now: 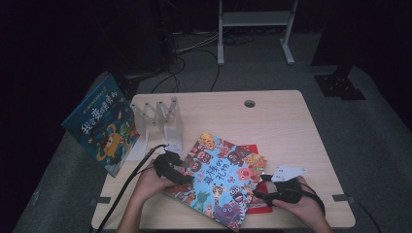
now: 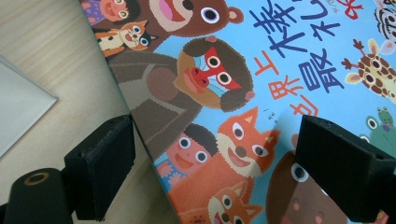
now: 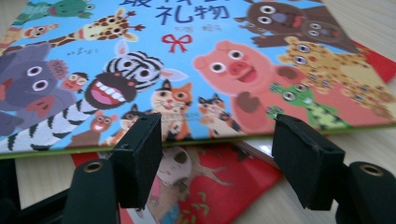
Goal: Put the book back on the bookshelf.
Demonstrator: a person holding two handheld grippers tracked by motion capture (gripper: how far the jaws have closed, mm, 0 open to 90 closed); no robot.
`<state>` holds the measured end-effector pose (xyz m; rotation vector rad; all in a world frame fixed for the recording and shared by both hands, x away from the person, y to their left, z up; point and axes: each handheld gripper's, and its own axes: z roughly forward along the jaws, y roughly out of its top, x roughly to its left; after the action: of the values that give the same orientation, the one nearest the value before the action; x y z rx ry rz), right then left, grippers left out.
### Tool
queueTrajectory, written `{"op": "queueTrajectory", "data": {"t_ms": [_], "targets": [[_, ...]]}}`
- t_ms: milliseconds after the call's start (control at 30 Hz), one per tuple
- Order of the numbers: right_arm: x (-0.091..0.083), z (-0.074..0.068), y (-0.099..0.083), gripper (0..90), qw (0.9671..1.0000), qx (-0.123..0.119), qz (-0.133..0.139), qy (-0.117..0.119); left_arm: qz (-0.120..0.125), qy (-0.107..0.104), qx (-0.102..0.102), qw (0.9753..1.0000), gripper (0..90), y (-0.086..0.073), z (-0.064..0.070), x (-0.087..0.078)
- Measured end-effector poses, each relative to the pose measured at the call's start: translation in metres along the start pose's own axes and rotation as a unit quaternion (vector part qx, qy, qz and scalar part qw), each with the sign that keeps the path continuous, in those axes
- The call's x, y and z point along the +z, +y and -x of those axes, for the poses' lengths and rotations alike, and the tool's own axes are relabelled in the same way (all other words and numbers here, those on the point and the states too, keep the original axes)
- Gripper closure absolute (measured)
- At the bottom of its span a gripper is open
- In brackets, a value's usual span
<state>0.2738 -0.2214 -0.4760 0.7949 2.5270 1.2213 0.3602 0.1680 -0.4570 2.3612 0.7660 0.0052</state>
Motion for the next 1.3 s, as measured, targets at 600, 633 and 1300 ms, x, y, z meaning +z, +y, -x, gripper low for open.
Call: {"op": "queueTrajectory", "data": {"t_ms": [600, 633, 1300], "targets": [[0.022, 0.002, 0.015, 22.9, 0.9997, -0.004, -0.017, 0.017, 0.011, 0.003, -0.023, 0.9997, 6.1, 0.004, -0.023, 0.004], [0.023, 0.003, 0.014, 21.2, 0.9996, -0.003, -0.022, 0.017, 0.012, 0.003, -0.024, 0.9996, 5.3, 0.004, -0.024, 0.004], [0.027, -0.003, 0.014, 18.6, 0.9998, 0.002, -0.017, 0.006, 0.022, -0.013, -0.062, 0.9978, 0.7, 0.008, -0.026, 0.003]]}}
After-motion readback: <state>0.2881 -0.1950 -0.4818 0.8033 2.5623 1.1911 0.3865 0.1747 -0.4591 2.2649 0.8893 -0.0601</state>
